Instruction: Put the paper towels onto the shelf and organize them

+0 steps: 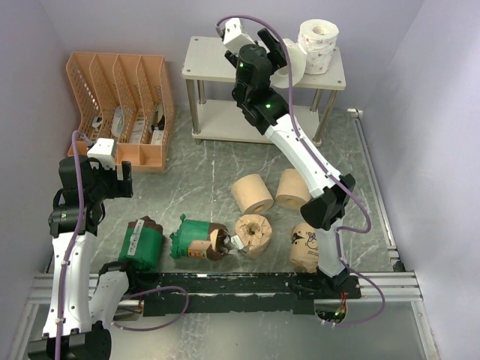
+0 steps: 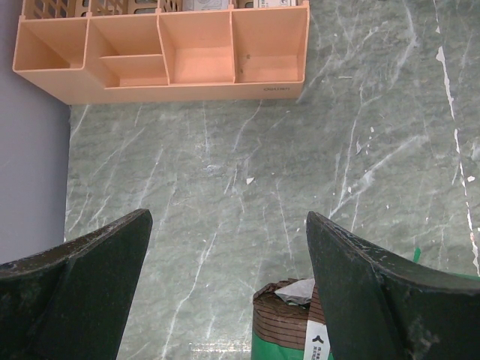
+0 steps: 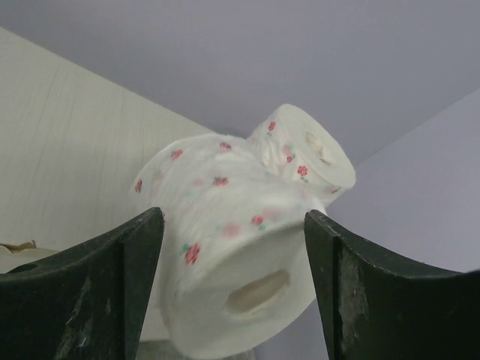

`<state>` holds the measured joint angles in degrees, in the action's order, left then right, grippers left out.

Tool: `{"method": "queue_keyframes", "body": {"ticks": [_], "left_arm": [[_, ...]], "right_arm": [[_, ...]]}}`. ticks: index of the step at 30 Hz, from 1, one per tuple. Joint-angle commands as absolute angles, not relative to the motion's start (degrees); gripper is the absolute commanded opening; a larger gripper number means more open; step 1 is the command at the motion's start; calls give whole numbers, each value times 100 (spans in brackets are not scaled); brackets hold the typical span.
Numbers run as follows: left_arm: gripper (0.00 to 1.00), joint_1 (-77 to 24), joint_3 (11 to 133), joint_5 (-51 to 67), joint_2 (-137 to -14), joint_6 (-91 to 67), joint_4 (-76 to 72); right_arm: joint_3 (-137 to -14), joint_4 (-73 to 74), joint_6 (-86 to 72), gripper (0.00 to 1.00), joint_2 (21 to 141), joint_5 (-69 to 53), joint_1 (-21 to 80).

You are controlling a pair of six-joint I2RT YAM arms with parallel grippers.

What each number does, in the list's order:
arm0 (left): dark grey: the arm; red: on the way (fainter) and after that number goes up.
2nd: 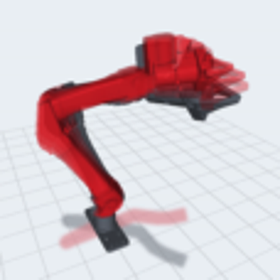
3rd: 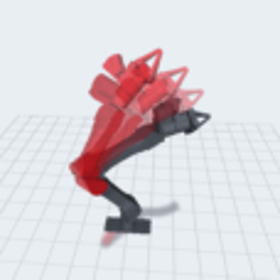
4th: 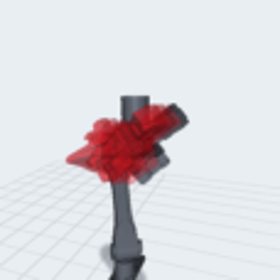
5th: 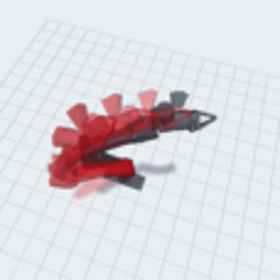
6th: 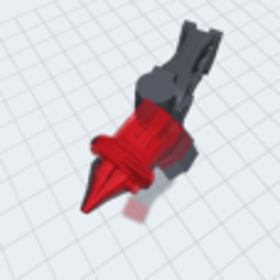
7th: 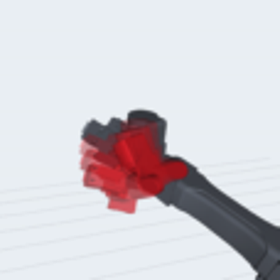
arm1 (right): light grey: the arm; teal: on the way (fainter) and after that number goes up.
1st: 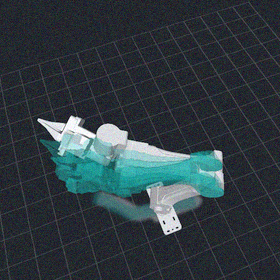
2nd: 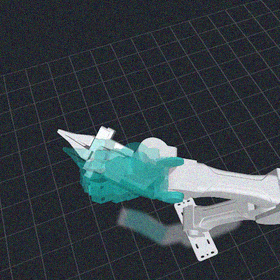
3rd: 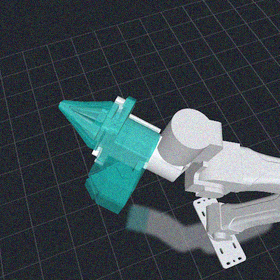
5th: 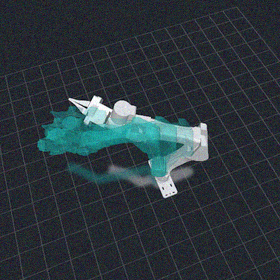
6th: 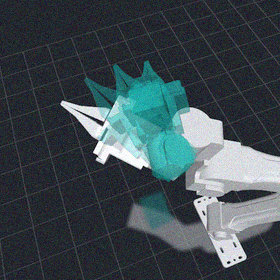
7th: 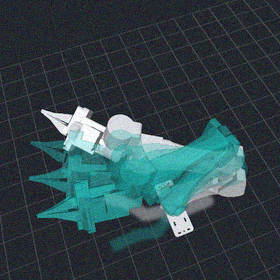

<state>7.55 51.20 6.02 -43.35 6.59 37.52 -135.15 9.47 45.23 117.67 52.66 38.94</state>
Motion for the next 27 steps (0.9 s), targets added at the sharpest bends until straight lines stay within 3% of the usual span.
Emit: {"method": "queue_keyframes", "body": {"ticks": [1, 16, 19, 23, 27], "left_arm": [[95, 715, 5203, 484, -4311, 615, 3639], [95, 760, 5202, 464, -4360, 615, 3625], [95, 810, 5225, 498, -4369, 624, 3652], [95, 846, 5238, 554, -4352, 648, 3682], [95, 853, 5264, 668, -4374, 681, 3730]], "right_arm": [[-13855, 706, 4501, 75, 11839, 5019, 3784], [-13778, 1814, 3159, 76, 11354, 4714, 3605], [-12331, 2332, 2051, 77, 10277, 4545, 4000], [-8918, 1550, 702, 79, 8298, 4227, 4193], [-7444, 1862, -657, 76, 7576, 4967, 4157]]}}
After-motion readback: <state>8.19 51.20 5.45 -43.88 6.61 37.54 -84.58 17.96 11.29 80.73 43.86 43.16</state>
